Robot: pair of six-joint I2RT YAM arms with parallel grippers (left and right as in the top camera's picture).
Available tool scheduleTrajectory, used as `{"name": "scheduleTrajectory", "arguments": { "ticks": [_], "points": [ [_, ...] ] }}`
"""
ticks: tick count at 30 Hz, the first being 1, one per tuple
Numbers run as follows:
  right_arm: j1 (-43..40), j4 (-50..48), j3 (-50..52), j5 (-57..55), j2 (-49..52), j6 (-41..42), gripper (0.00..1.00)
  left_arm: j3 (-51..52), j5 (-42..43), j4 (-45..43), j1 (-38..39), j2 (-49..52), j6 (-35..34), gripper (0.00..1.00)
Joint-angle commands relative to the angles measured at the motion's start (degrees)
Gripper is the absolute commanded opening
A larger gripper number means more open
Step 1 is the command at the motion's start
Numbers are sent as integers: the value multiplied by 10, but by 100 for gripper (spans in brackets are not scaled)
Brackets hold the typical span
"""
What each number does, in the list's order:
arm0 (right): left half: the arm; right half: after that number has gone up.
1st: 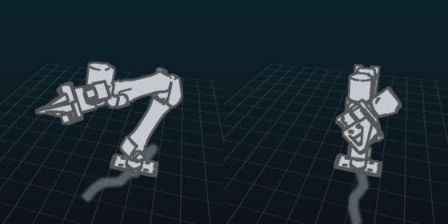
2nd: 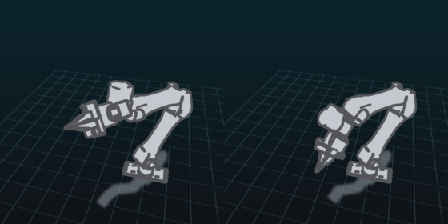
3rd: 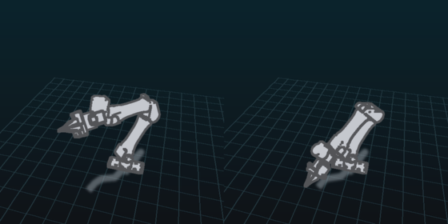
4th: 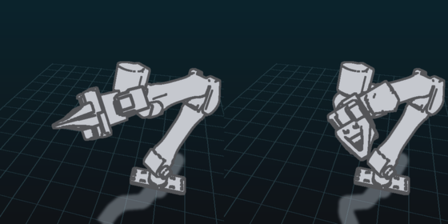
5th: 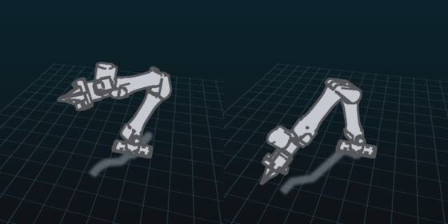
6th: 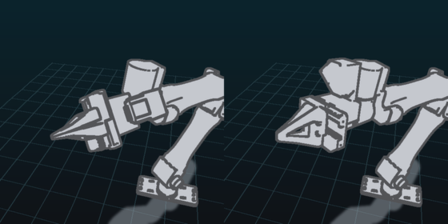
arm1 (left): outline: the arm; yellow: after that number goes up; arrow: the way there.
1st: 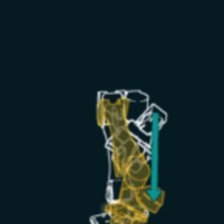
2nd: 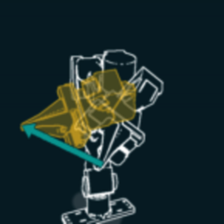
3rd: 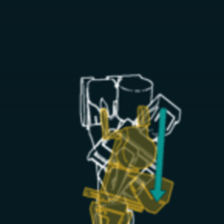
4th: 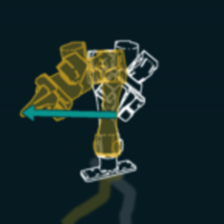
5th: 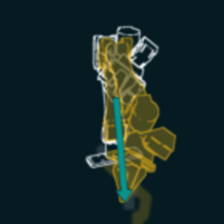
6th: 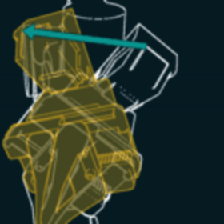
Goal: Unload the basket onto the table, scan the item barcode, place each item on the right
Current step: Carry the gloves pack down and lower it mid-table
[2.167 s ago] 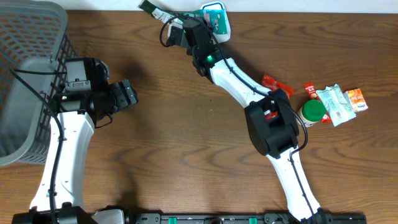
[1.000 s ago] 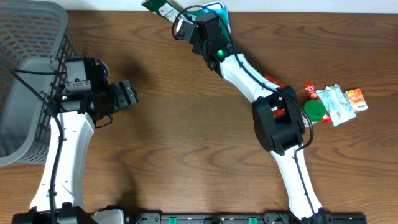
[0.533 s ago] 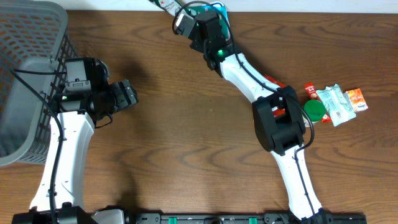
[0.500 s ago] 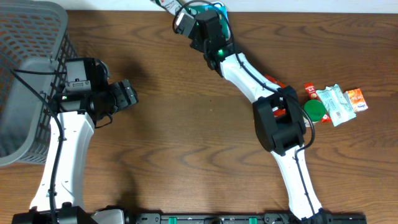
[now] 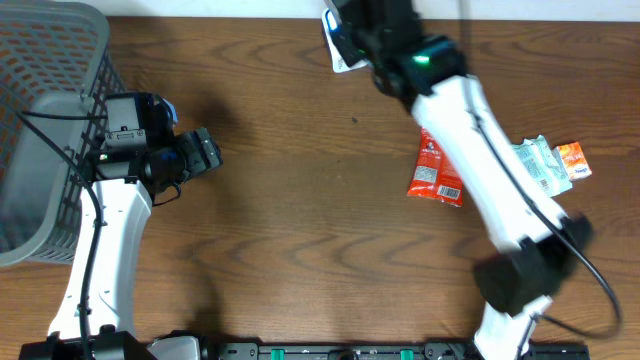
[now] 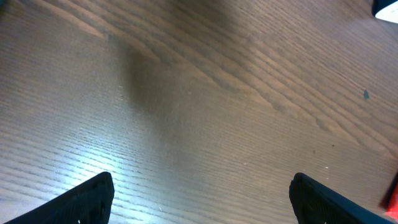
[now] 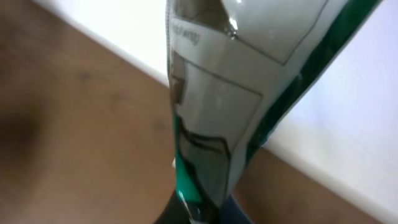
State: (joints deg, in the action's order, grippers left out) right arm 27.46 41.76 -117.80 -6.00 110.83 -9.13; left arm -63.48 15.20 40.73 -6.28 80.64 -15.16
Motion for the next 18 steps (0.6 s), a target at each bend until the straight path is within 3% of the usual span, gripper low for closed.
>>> {"name": "scheduleTrajectory", "arguments": {
  "ticks": [1,5,8,13,18],
  "points": [
    [-13,99,-2,78,-35,153,1,-9,7,2,-2,4,5,91],
    [-26,231,2,183,-43,205,1,-9,7,2,-2,4,5,91],
    [-27,263,46,238,-42,211,1,-9,7,2,-2,4,5,91],
    [-26,224,162,251,-42,247,1,-9,7,2,-2,4,5,91],
    [-27,120,294,260,-42,293,1,-9,7,2,-2,4,5,91]
  ]
}}
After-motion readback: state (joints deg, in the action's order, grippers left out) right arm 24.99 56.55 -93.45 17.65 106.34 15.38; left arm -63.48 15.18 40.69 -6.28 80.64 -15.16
